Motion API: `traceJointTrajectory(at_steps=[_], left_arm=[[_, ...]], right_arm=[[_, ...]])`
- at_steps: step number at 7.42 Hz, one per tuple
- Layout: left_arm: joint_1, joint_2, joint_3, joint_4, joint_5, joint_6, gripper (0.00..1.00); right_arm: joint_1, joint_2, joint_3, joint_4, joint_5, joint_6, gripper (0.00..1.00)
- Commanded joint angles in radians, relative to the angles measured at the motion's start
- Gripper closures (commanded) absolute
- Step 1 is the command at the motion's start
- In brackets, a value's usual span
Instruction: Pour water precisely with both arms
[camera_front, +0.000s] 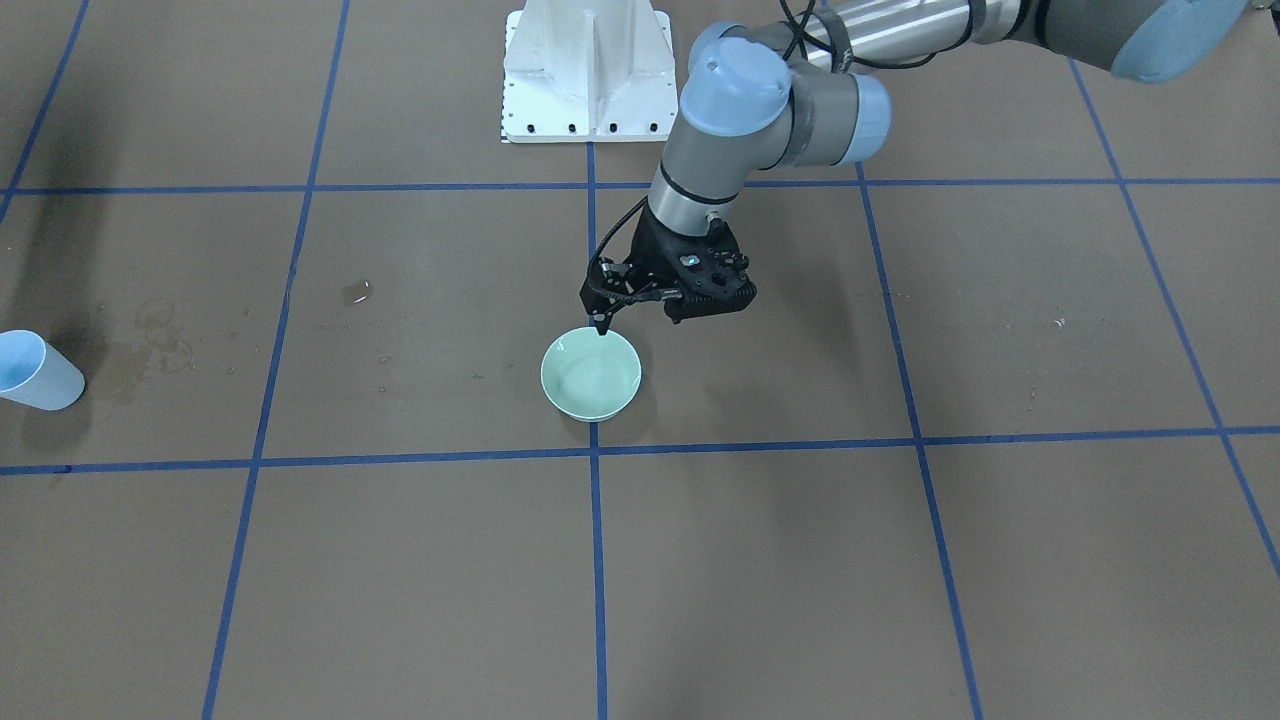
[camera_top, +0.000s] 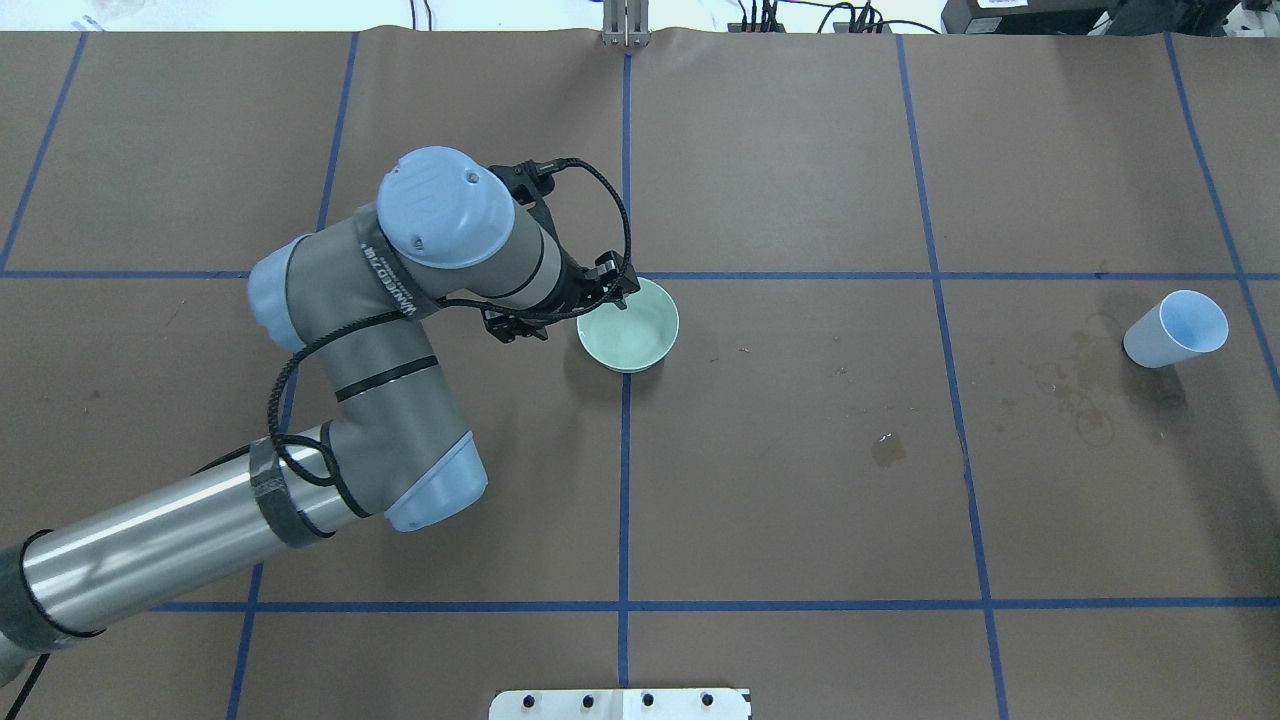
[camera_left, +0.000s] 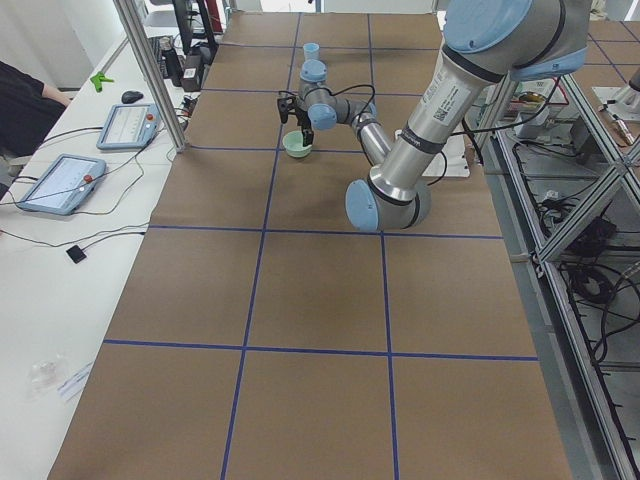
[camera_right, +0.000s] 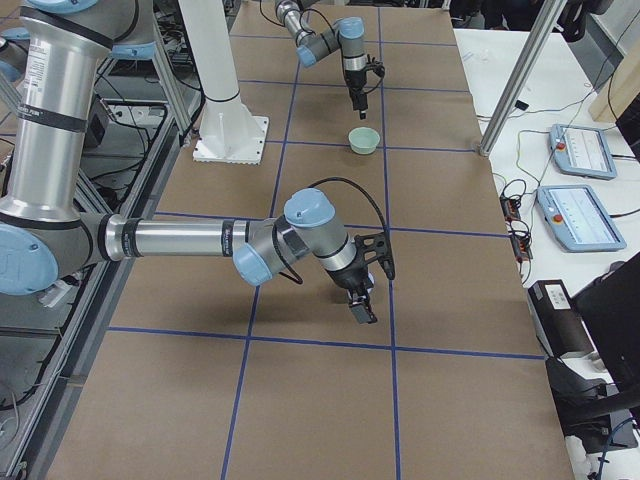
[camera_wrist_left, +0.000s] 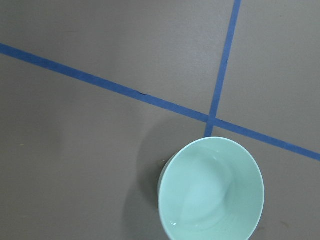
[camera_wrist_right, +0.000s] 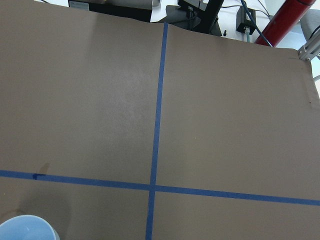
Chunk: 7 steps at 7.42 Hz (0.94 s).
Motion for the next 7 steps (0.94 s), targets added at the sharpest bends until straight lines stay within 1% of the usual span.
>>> traceJointTrajectory(at_steps=[1,2,3,4,6,7], left_arm=[[0.002,-0.031,0.13,-0.081,0.002,0.003,0.0],[0.003,-0.033,0.149,-0.092,0.002,0.009,0.01],[0.002,-0.03,0.156,-0.094,0.002,0.009,0.01],[0.009,-0.031,0.169,-0.094,0.002,0.009,0.06],[0.028,-0.03,0.172,-0.095,0.002,0.007,0.36],[0.029,-0.03,0.172,-0.094,0.002,0.007,0.52]], right_arm=[[0.112,0.104,-0.075,-0.177,0.18,-0.158,0.01],[0.126,0.126,-0.082,-0.245,0.197,-0.201,0.01],[0.128,0.14,-0.082,-0.291,0.201,-0.205,0.01],[0.128,0.148,-0.088,-0.317,0.204,-0.208,0.01],[0.128,0.149,-0.094,-0.33,0.254,-0.211,0.01],[0.128,0.149,-0.094,-0.331,0.254,-0.211,0.01]])
